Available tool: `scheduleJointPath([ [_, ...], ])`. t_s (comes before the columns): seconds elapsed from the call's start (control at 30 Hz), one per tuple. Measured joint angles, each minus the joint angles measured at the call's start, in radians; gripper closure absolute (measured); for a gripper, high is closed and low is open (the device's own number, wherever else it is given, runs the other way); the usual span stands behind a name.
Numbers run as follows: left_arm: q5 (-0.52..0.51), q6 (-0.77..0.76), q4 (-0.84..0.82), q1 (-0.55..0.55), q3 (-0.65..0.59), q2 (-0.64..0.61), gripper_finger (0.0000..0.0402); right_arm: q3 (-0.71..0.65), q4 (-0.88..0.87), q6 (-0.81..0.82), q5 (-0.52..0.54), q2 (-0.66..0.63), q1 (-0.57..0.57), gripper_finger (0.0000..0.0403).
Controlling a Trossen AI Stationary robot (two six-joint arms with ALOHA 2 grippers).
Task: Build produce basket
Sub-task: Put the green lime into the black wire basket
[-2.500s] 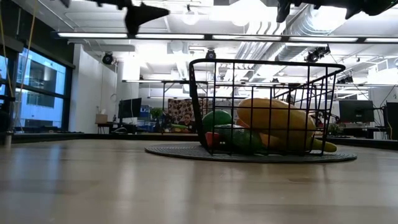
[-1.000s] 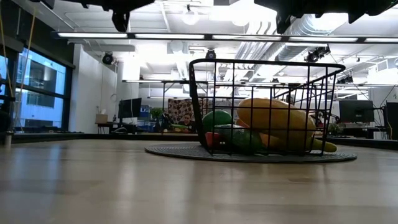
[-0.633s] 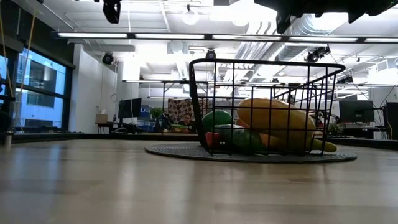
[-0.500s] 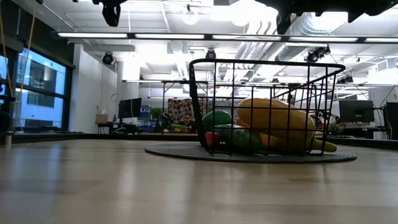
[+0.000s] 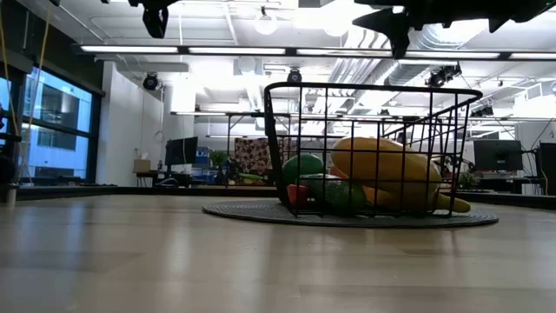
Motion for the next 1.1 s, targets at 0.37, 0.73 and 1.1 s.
scheduleJointPath([
  [0.37, 0.0, -0.016, 0.0, 0.0, 0.0, 0.0, 0.0401, 0.0, -0.039, 0.012, 0.0, 0.0, 0.0, 0.0066],
  [0.73, 0.0, -0.016, -0.001, 0.0, 0.0, 0.0, 0.0401, 0.006, -0.062, 0.012, -0.051, 0.0, 0.0, 0.0041],
  [1.1, -0.011, -0.039, -0.079, 0.0, 0.0, 0.0, 0.0401, 0.44, -0.993, 0.063, -0.05, 0.038, 0.123, 0.0041],
])
